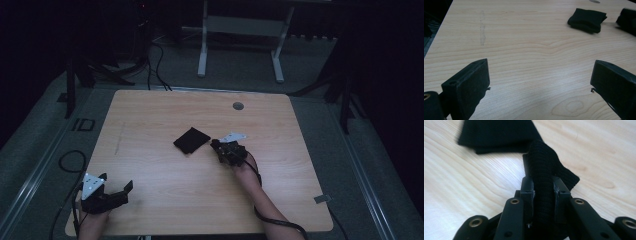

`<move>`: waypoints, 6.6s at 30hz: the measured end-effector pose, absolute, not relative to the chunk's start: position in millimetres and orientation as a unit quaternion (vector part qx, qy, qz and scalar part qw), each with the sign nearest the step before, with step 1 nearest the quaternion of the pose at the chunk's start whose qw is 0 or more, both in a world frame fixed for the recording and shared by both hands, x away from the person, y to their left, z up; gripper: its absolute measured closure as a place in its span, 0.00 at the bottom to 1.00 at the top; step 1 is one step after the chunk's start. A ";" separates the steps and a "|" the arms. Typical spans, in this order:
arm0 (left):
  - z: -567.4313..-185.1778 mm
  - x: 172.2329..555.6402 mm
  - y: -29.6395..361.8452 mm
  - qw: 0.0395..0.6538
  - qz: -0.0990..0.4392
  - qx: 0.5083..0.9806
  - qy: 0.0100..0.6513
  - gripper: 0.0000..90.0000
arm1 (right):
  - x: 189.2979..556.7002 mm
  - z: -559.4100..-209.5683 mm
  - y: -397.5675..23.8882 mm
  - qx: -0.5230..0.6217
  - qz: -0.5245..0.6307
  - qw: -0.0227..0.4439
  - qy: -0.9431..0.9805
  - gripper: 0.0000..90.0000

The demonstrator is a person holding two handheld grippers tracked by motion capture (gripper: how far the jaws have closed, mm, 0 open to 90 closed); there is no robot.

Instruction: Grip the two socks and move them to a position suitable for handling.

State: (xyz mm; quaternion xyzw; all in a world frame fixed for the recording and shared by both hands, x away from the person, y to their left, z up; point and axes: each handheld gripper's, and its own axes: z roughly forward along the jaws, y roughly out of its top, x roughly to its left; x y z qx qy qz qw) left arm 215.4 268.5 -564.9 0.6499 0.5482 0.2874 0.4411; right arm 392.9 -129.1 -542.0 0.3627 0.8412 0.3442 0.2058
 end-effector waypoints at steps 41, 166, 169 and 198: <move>-565.3 220.2 239.6 0.438 0.263 0.700 0.500 0.04 | 261.3 -520.6 -145.0 0.307 0.394 0.138 0.855 0.43; -548.2 271.9 80.5 0.425 0.091 0.862 0.260 0.96 | 291.9 -533.5 -290.4 0.422 0.340 0.167 0.824 1.00; -554.7 278.4 71.1 0.408 0.080 0.870 0.267 1.00 | 295.1 -540.9 -285.5 0.414 0.334 0.156 0.833 1.00; -569.1 238.9 131.6 0.385 0.065 0.866 0.311 1.00 | 258.4 -555.5 -231.3 0.372 0.329 0.110 0.861 1.00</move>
